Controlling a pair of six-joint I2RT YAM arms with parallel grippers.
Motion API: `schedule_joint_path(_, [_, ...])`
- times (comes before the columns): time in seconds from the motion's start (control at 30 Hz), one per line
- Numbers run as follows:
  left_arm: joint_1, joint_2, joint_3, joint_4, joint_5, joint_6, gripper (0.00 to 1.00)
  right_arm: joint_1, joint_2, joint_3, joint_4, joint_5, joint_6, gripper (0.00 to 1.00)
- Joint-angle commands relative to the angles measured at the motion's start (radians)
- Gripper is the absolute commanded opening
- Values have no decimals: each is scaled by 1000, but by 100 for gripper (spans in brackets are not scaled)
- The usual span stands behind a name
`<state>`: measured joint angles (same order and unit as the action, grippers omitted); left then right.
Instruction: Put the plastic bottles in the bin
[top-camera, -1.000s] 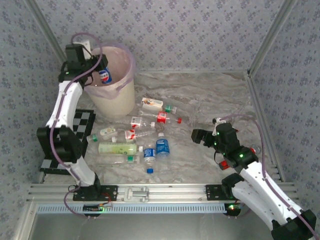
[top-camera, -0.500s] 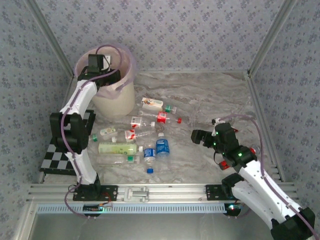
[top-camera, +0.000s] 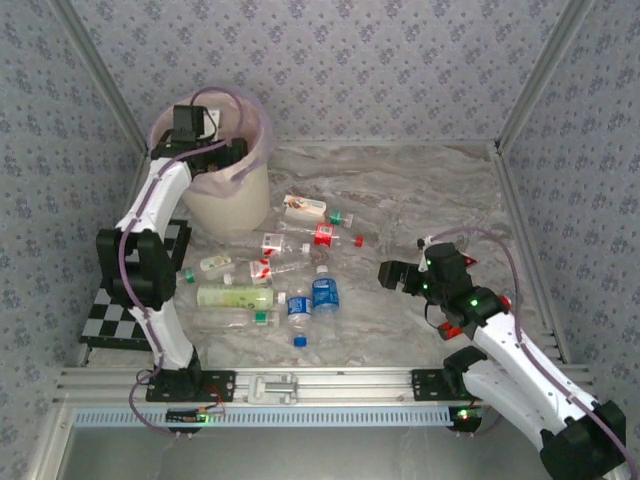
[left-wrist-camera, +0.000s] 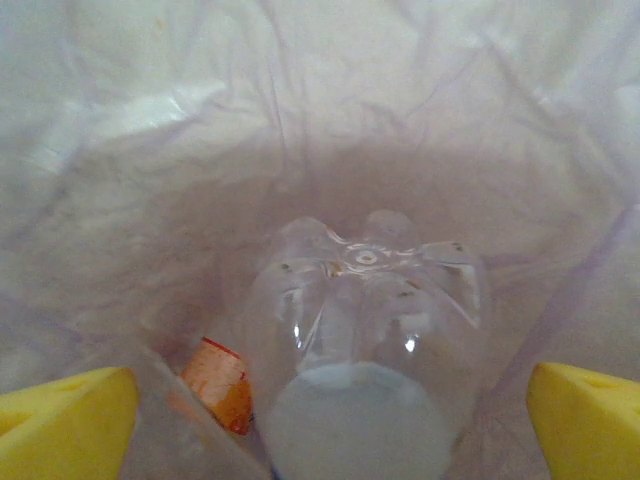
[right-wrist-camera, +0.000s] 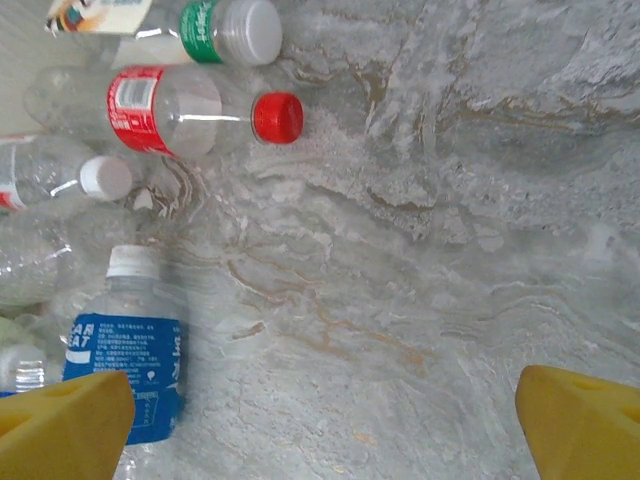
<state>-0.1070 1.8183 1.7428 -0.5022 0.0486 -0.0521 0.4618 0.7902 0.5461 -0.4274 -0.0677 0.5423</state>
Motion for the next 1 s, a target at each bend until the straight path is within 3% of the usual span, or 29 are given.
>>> schedule_joint_path(0.0, [4,-97,76,-58,-54,58,99,36,46,75,-47,-37,-28,99])
schedule_joint_path(0.17, [4,-193,121,-97,-127,98,99,104,151,159,-102,-16,-62,96])
schedule_joint_path(0.3, [-6,-326,136,-121,-199,98,99,90,160,147,-82,59,-44,95])
schedule_joint_path(0.43, [-22,-523,16,-73,-28,-38,90,-4,50,78,-73,141,25,94])
schedule_joint_path(0.5, [-118,-595,-26,-122,-38,-52,88,-90,0,46,-41,75,33,93])
schedule_joint_path(0.6, [-371,-696,-185,-114,-175,-84,83,-193,-27,39,-29,14,26,93])
schedule_joint_path(0.73, [-645,-679,-349,-106,-270,-203,79,-240,-24,41,-61,-5,17,93])
schedule_joint_path(0.9, [-750,-478,-379,-229,-169,-535,78,-252,-20,28,-49,-9,38,93])
schedule_joint_path(0.97, [-801,-438,-454,-199,-153,-643,78,-252,-23,17,-36,-5,56,93])
